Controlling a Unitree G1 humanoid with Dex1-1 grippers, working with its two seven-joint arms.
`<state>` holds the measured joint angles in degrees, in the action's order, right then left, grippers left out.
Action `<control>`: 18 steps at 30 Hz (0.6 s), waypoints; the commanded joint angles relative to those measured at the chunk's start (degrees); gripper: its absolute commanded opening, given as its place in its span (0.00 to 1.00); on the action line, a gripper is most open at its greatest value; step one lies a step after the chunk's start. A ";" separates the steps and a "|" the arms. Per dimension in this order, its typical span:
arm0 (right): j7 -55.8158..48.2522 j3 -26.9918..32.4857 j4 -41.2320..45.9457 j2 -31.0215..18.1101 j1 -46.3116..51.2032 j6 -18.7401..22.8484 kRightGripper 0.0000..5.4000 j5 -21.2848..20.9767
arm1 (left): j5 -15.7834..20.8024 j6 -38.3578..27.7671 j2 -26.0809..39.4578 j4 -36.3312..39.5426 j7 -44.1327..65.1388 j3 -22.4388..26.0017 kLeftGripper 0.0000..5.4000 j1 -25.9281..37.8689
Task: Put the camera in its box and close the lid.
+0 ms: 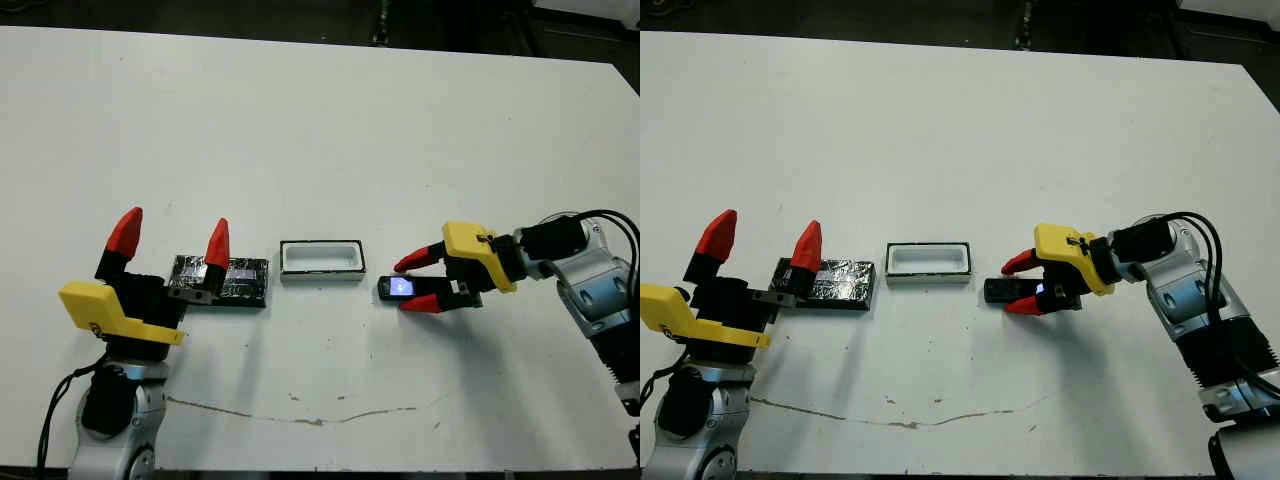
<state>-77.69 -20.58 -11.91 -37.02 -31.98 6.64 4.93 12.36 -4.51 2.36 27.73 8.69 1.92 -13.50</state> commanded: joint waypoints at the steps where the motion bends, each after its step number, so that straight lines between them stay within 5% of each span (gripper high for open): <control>1: -0.24 -0.52 -1.02 -0.04 0.82 0.01 0.42 -0.87 | -0.05 -0.03 0.08 -0.27 -0.11 0.02 1.00 -0.63; 5: -1.04 -0.92 -2.05 0.03 0.24 -0.35 0.31 -1.29 | 0.04 -0.32 -0.09 -0.40 -0.17 0.13 1.00 -0.72; 11: -1.83 -1.02 -2.71 -0.41 -1.34 1.01 0.31 -1.78 | -0.79 -0.46 -0.25 -0.02 -0.66 -0.10 1.00 -0.95; 18: -3.84 0.32 -1.89 -0.67 -5.15 7.31 0.31 -0.24 | -1.23 -0.36 -0.31 -0.30 -0.89 -0.09 1.00 -0.86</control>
<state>-80.60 -21.08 -13.76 -36.68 -35.75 12.59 4.01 11.39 -4.85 2.00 27.72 8.12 1.83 -13.67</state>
